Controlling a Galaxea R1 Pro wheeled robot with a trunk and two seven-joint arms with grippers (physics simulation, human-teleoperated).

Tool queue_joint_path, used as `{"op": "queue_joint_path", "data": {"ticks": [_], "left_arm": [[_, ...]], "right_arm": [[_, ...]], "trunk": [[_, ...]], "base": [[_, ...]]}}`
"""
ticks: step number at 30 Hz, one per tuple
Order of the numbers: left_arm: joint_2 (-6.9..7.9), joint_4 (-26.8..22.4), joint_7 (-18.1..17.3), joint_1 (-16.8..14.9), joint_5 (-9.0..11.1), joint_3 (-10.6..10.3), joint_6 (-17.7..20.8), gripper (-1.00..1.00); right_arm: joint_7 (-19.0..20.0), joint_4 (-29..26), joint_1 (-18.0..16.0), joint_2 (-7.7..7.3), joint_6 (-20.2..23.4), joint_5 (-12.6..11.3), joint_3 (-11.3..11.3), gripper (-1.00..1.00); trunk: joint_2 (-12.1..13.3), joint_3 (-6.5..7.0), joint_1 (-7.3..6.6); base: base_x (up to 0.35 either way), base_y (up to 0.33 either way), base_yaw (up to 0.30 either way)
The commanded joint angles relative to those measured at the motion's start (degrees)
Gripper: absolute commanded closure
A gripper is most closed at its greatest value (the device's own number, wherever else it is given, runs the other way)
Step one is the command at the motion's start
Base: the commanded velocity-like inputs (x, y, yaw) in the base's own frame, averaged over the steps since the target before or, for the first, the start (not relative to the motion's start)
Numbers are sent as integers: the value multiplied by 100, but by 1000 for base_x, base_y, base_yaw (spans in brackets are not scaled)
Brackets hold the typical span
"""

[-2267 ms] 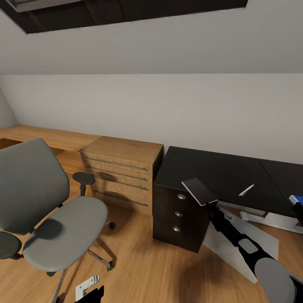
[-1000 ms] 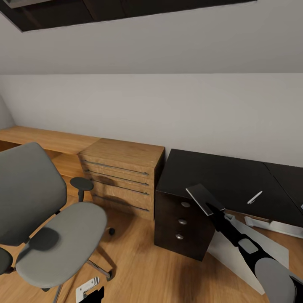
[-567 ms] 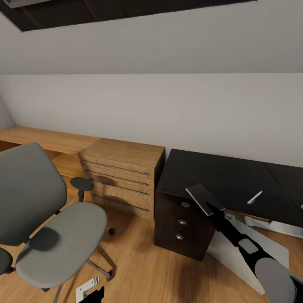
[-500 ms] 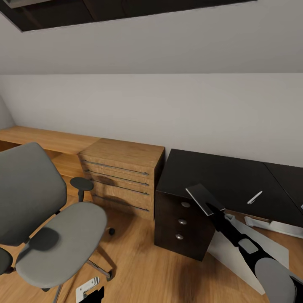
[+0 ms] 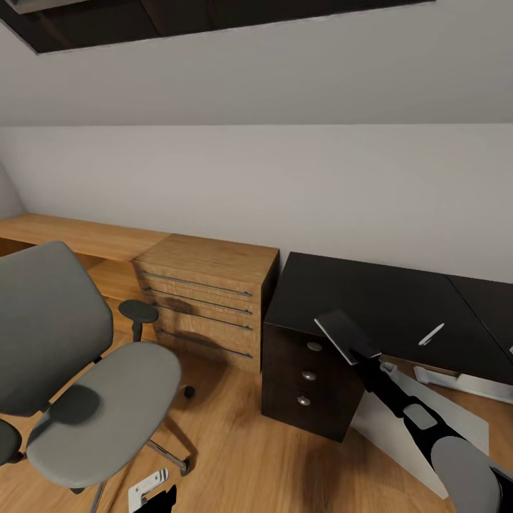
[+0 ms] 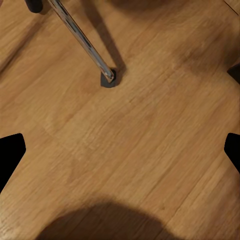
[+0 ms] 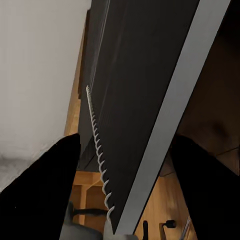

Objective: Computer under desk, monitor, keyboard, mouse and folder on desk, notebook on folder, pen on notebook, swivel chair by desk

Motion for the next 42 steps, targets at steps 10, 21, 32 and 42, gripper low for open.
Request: {"op": "queue_joint_path", "data": {"ticks": [10, 21, 32, 42], "left_arm": [[-6, -8, -2, -2, 47, 14, 19, -100], [-6, -8, -5, -2, 47, 14, 20, -100], [-6, -8, 0, -2, 47, 14, 17, -100], [-6, -8, 1, -2, 47, 14, 20, -100]], "right_arm": [[7, 3, -3, 0, 51, -44, -3, 100], [7, 0, -3, -1, 43, -43, -5, 100], [-2, -21, -3, -18, 48, -48, 0, 100], [-14, -106, -3, -73, 278, -48, 11, 100]], "trunk": [[-3, -5, 0], [37, 13, -22], [479, 210, -264], [880, 390, -484]], "base": [[0, 0, 0], [0, 0, 0], [0, 0, 0], [0, 0, 0]]}}
